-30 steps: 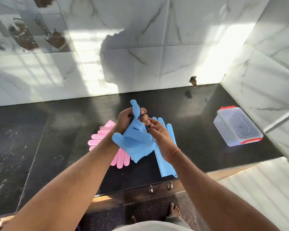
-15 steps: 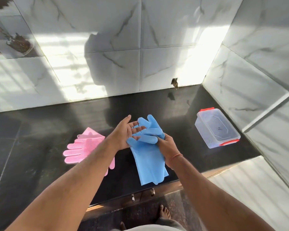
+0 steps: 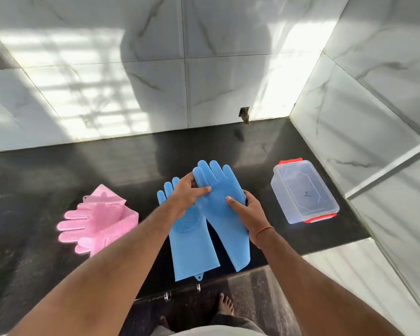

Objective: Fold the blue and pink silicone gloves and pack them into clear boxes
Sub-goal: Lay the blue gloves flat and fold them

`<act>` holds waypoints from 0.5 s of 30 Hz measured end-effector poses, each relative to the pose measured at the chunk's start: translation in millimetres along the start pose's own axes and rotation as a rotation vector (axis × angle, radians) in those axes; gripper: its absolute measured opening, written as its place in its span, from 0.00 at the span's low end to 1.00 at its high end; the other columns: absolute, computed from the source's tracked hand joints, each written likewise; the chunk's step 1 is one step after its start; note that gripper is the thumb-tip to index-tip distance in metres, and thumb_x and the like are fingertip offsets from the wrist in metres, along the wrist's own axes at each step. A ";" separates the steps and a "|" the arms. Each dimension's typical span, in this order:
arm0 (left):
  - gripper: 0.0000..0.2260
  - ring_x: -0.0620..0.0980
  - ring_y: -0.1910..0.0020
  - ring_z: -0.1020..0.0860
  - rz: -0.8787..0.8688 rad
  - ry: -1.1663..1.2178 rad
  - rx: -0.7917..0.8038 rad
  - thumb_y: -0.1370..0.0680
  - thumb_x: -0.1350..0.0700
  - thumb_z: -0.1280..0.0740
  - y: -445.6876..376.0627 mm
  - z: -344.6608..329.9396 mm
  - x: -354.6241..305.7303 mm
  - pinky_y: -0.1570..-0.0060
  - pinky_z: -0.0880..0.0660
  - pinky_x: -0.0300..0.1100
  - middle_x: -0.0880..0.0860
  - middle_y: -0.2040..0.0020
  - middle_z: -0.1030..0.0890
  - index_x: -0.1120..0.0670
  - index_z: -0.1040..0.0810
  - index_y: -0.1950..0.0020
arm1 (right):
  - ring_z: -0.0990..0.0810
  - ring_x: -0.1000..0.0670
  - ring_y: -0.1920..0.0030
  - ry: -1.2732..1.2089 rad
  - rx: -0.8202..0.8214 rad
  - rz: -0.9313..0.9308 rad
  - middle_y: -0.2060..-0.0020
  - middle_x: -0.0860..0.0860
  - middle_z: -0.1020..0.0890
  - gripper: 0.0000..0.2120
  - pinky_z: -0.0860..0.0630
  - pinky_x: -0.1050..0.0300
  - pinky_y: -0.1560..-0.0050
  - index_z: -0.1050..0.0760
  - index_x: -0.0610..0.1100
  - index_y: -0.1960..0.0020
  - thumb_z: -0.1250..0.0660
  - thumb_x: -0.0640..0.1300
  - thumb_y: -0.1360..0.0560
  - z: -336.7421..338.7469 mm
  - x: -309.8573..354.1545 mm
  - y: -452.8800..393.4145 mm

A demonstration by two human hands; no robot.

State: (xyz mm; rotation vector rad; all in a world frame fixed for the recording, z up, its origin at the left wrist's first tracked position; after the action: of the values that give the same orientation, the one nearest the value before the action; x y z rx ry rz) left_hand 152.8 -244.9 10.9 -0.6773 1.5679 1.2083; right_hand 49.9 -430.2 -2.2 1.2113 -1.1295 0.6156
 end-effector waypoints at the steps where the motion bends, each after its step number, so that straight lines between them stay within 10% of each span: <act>1: 0.14 0.55 0.45 0.14 0.003 -0.020 -0.018 0.20 0.63 0.23 -6.0 -2.2 -1.5 0.43 0.15 0.51 0.56 0.46 0.13 0.57 0.20 0.35 | 0.12 0.38 0.43 0.021 0.006 -0.018 0.45 0.44 0.11 0.14 0.13 0.44 0.44 0.19 0.45 0.38 0.22 0.43 0.22 7.0 -1.9 -4.4; 8: 0.14 0.47 0.52 0.14 0.016 -0.106 -0.087 0.22 0.65 0.22 -45.3 -15.7 6.8 0.56 0.19 0.36 0.52 0.50 0.11 0.54 0.16 0.39 | 0.11 0.42 0.44 0.208 0.036 -0.078 0.43 0.46 0.11 0.20 0.16 0.39 0.37 0.21 0.42 0.35 0.20 0.36 0.25 45.5 -21.7 -28.8; 15: 0.29 0.47 0.40 0.14 0.037 -0.091 -0.148 0.24 0.65 0.19 -66.1 -18.1 27.0 0.38 0.17 0.44 0.50 0.38 0.12 0.55 0.21 0.24 | 0.12 0.42 0.45 0.400 -0.031 -0.131 0.45 0.46 0.12 0.19 0.17 0.39 0.36 0.19 0.44 0.37 0.20 0.38 0.26 64.6 -46.3 -43.0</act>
State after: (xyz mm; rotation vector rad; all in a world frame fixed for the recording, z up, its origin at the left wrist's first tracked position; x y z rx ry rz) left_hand 194.1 -280.8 -38.5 -0.6813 1.4309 1.3742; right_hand 48.0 -495.1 -65.0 1.0668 -0.7162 0.7002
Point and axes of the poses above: each hand's wrist, its own y-axis away from the middle knuckle, its own z-axis out of the back of the hand, x = y × z, the point moved 7 cm from there along -y, towards the middle knuckle
